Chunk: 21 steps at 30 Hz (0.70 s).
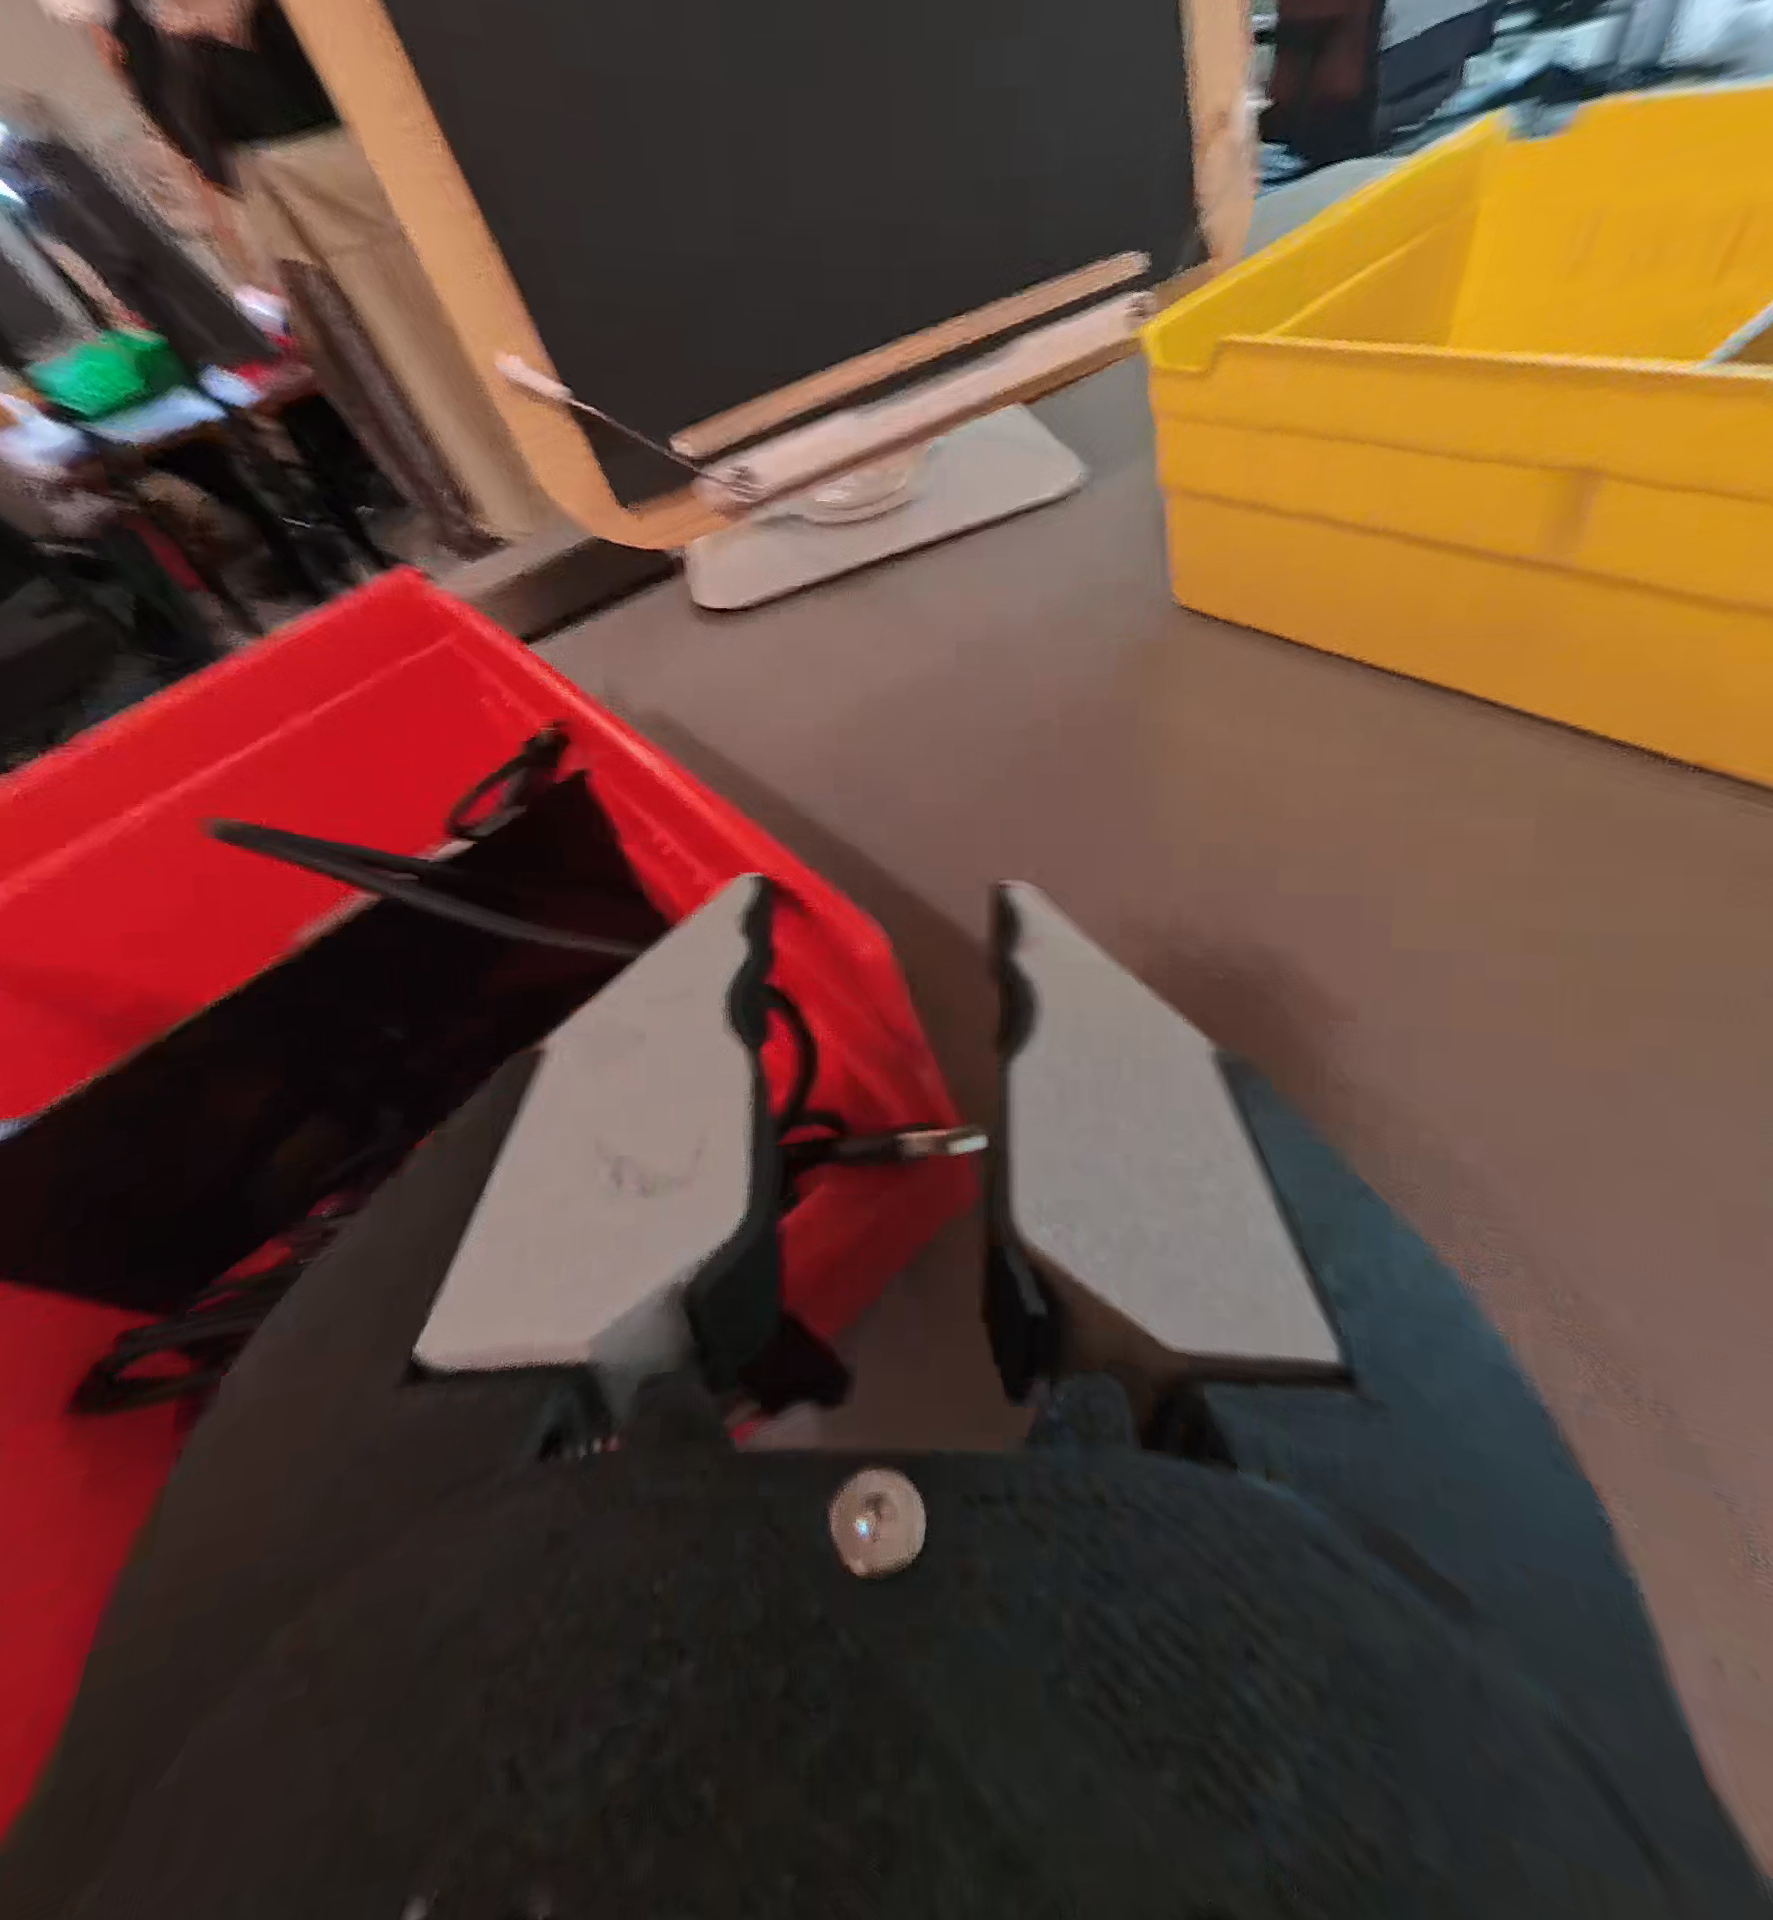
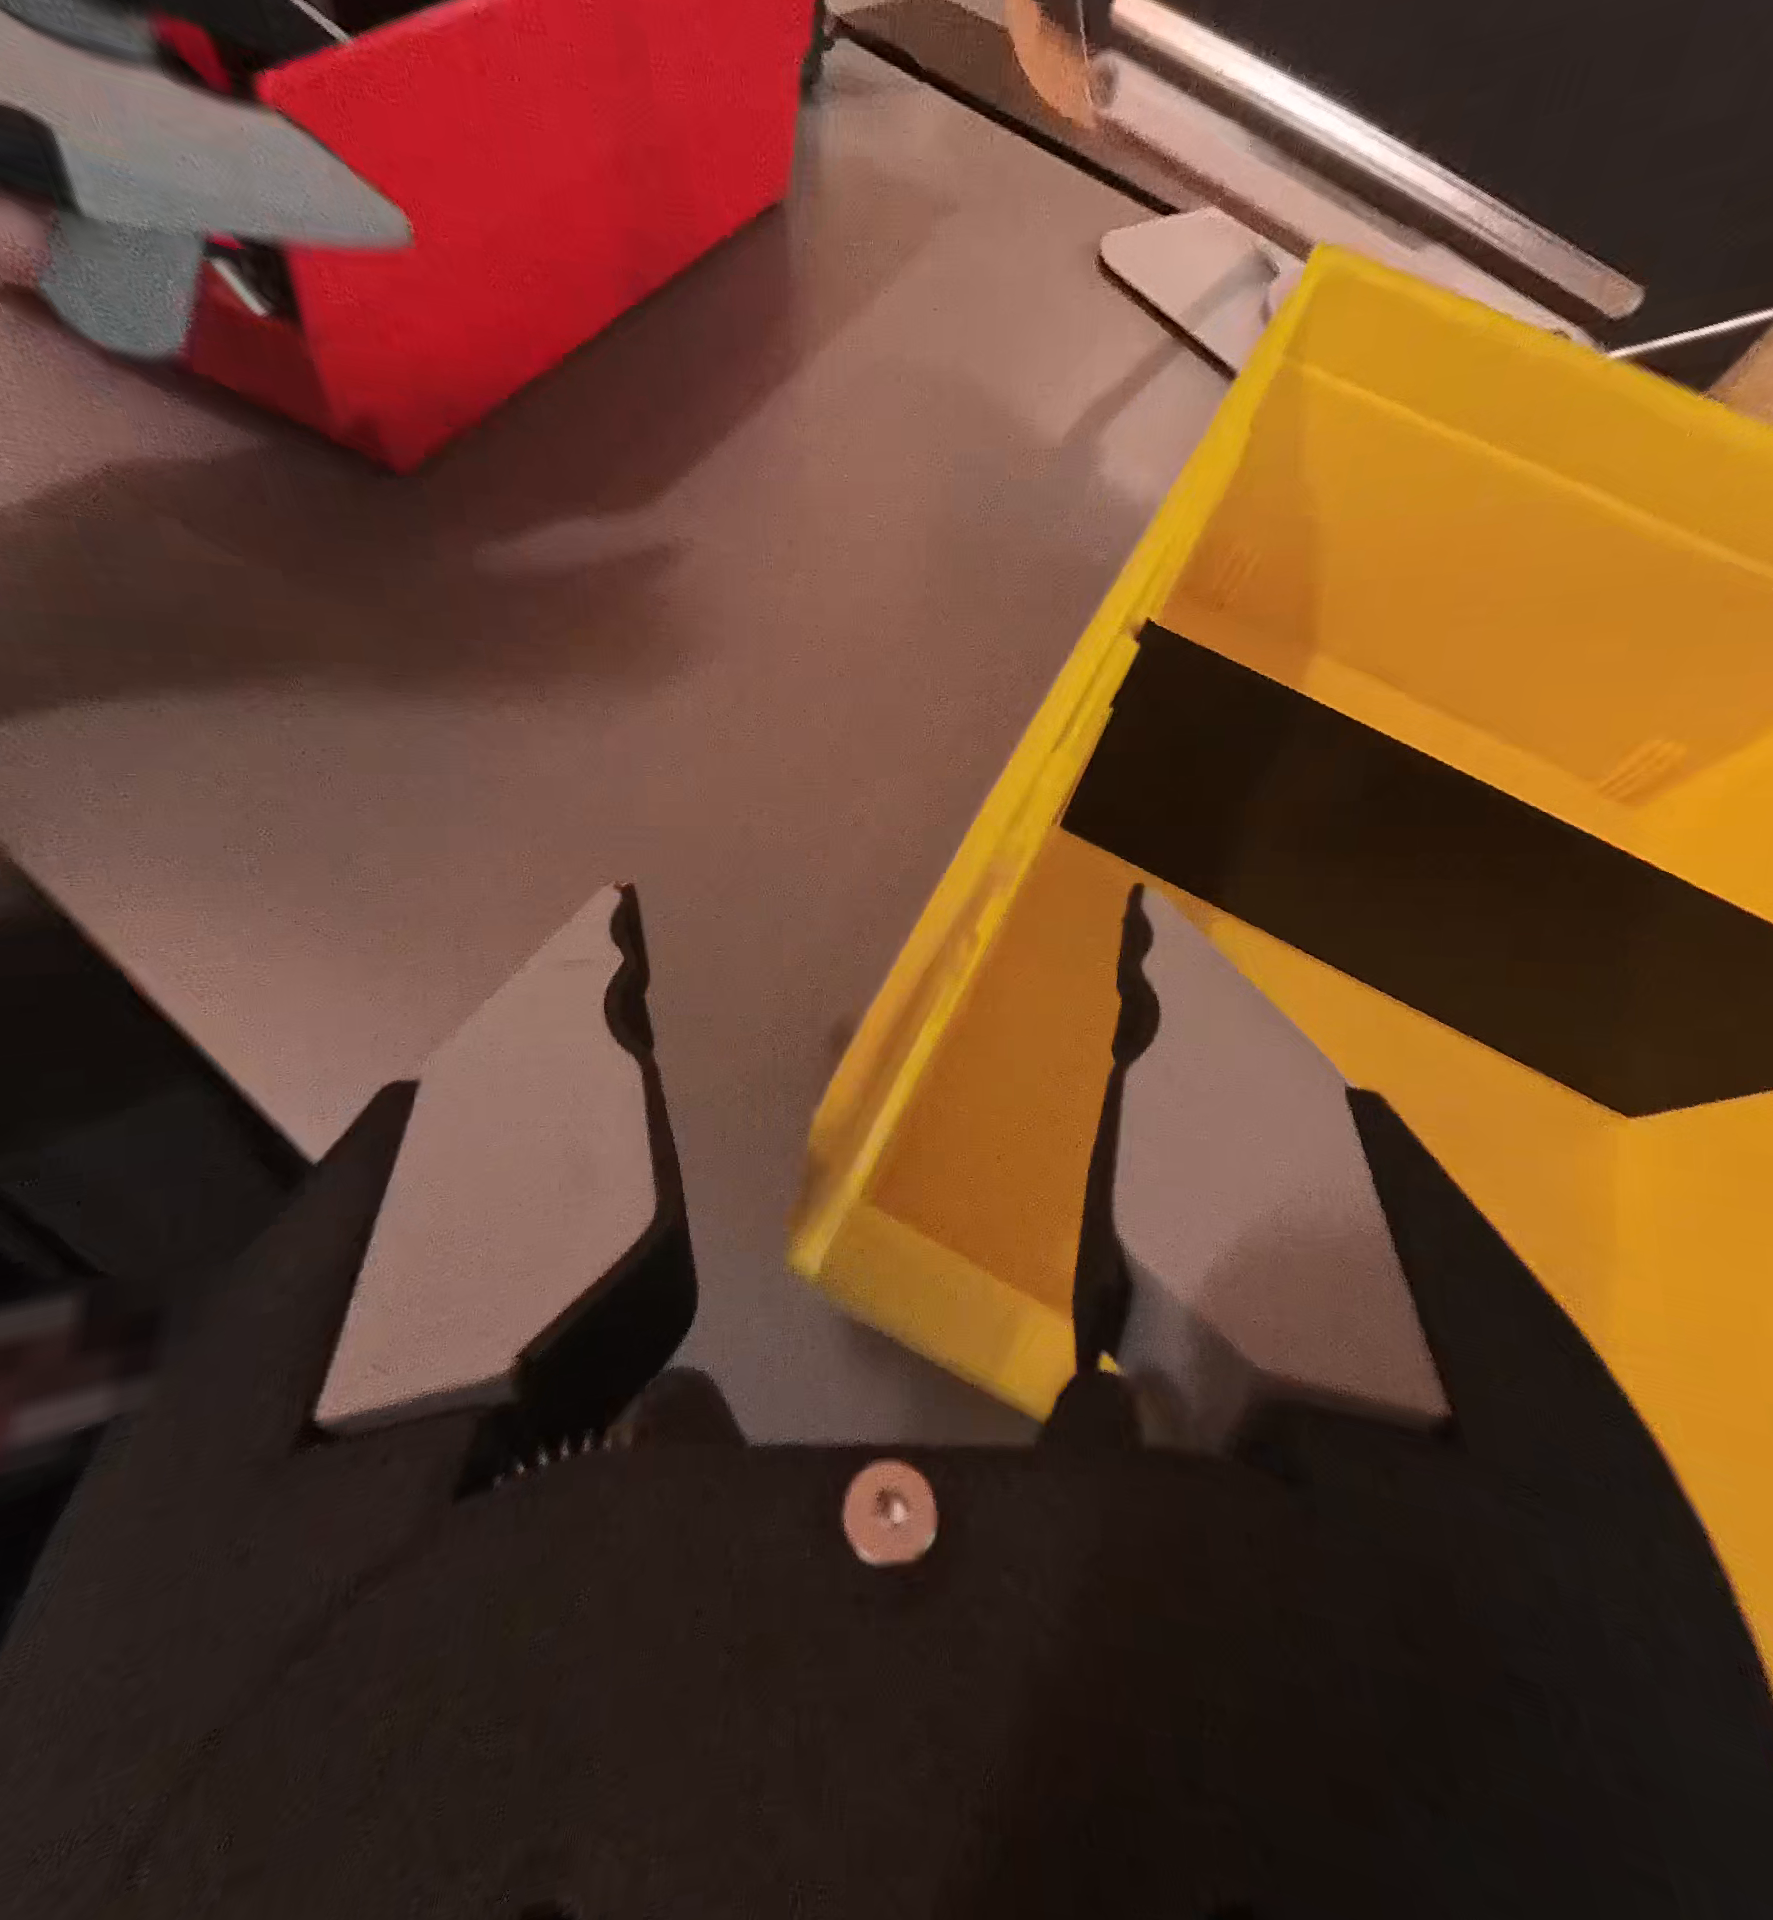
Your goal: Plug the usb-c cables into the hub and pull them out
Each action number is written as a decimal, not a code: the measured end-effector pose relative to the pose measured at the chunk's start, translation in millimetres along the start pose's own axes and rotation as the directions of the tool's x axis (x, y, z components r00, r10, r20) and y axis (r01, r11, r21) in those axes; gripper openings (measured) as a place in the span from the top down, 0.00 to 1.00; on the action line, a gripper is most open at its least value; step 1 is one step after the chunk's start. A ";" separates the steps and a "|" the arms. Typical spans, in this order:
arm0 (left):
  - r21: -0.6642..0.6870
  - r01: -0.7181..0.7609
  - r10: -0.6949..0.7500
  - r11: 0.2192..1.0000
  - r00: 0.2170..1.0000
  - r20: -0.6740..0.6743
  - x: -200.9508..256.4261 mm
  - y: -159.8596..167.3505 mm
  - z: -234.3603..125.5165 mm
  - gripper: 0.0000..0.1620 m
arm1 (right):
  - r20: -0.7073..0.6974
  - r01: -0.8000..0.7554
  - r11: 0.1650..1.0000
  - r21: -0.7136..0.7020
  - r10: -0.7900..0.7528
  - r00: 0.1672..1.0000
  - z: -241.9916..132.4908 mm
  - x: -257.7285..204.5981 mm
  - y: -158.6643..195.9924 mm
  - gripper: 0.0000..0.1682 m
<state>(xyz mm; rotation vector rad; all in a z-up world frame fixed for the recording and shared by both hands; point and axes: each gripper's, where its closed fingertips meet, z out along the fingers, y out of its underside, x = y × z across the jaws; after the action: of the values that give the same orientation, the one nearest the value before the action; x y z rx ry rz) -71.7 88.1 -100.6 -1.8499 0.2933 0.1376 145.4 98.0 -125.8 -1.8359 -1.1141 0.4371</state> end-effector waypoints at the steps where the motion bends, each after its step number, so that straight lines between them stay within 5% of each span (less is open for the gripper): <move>1: 0.013 -0.036 0.035 0.999 0.998 0.047 -8.6 0.5 0.4 0.87 | -0.056 0.011 0.999 -0.035 -0.012 0.998 9.1 8.8 5.7 0.53; 4: 0.023 0.003 -0.003 1.000 1.000 -0.012 -13.7 4.7 -8.1 0.87 | -0.094 0.023 0.999 -0.045 -0.028 0.995 17.9 17.3 10.2 0.78; 8: -0.033 -0.051 0.053 0.998 0.996 0.078 -44.5 22.1 -38.1 0.94 | -0.265 0.065 0.995 -0.080 -0.085 0.960 10.1 48.1 19.1 0.96; 16: -0.095 -0.019 0.041 0.995 0.972 0.233 -112.8 66.3 -112.8 0.97 | -0.325 0.037 0.996 -0.080 -0.061 0.944 -8.1 65.8 32.7 0.98; 21: -0.025 0.044 -0.037 0.999 0.973 0.226 -96.7 62.5 -113.5 0.98 | -0.354 0.011 0.997 -0.073 -0.037 0.934 -6.7 75.2 33.3 0.97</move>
<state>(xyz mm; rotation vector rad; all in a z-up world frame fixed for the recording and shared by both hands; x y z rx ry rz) -187.8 -24.5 -101.3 -1.8482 0.0957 0.3226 206.7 151.7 -139.1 -1.8676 -0.9089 0.0444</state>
